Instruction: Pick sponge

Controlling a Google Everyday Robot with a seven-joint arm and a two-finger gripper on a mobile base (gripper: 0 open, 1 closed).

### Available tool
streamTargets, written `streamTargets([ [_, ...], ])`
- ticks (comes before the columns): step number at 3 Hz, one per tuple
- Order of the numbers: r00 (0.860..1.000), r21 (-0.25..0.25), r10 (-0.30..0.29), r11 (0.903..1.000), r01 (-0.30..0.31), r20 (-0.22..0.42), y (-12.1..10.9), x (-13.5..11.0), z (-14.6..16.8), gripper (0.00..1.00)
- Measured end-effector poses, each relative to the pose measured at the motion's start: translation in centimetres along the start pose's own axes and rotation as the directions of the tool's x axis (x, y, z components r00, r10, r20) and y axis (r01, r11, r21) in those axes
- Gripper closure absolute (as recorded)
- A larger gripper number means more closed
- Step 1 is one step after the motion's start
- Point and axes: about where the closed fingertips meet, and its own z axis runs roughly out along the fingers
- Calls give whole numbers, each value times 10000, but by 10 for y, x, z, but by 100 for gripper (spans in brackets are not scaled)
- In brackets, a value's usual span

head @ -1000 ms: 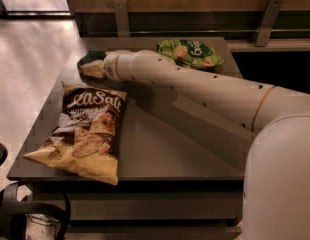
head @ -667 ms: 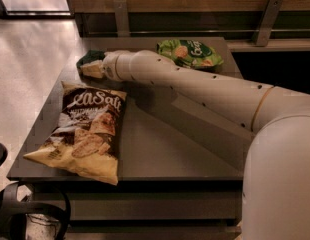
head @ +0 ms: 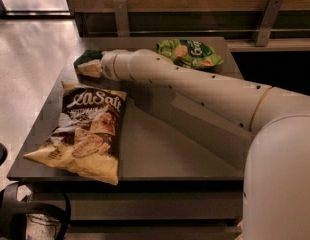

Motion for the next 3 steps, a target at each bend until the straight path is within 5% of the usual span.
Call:
streamTargets([
  [2, 9952, -278, -706, 9970, 726, 681, -2, -58, -45, 100],
  [3, 9816, -420, -1544, 9862, 1599, 1125, 1, -104, -96, 100],
])
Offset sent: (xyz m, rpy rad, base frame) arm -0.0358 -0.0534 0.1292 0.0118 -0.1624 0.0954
